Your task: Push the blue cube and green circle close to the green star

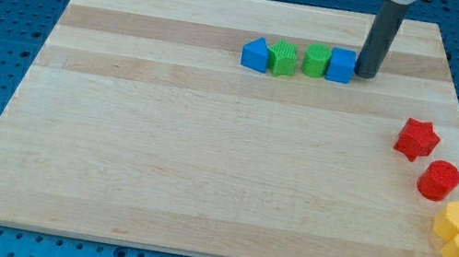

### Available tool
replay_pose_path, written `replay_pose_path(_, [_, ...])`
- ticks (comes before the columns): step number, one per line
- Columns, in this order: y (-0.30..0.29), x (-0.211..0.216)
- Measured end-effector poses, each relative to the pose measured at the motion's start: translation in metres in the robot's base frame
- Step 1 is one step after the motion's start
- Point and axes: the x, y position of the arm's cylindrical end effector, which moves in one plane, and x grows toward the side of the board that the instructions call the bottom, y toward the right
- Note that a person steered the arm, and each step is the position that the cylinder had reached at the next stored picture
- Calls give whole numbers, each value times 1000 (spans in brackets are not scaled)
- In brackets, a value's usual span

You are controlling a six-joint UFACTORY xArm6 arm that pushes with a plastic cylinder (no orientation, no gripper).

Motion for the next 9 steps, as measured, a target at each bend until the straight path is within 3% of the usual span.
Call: replay_pose_path(9, [-14, 1])
